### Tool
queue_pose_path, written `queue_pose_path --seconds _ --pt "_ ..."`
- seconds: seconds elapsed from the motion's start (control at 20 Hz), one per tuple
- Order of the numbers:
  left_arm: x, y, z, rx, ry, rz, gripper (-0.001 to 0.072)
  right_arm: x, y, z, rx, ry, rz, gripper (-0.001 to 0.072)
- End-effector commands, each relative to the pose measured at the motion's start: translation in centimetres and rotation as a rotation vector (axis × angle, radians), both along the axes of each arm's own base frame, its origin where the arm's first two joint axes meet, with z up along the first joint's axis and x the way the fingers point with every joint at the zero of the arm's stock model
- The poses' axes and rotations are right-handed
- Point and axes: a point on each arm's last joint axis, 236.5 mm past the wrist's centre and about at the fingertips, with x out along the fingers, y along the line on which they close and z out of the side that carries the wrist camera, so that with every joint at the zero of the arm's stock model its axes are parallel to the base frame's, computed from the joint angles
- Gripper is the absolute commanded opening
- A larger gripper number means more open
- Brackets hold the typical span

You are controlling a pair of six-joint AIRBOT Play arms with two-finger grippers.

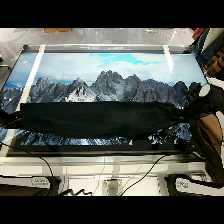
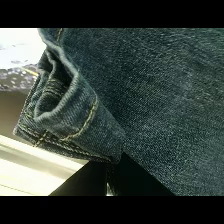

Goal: Fold the clothes and pants, and hang the long-sleeved shirts on hangers.

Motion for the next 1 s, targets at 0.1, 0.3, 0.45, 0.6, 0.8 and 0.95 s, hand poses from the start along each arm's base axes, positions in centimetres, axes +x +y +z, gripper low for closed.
queue_pose_path --seconds 0.1,0.3,0.45,0.6,0.8,0.95 --pt "-1.9 -1.0 -2.4 -0.012 0.03 -0.001 0.0028 0.0 -0.2 -1.2 -0.027 -0.066 -0.009 0.0361" --pt "0.6 -0.4 -1.2 0.031 -0.098 0.006 0.0028 1.0 -0.5 -0.4 -0.041 -0.099 -0.046 0.0685" --pt "2.4 0.2 1.3 0.079 -0.215 0.015 0.0029 2.2 -0.6 2.6 -0.055 -0.19 -0.047 0.0682" --pt "4.5 -0.9 4.3 0.07 -0.359 -0.042 0.0029 5.3 0.8 8.0 -0.01 -0.413 -0.071 0.068" --pt "8.4 -5.7 9.7 -0.054 -0.625 -0.152 0.0029 12.1 5.0 14.3 0.184 -0.776 -0.155 0.0459" --pt "10.3 -10.2 15.4 -0.122 -0.84 -0.321 0.0028 16.4 10.3 16.2 0.27 -0.937 -0.139 0.0026"
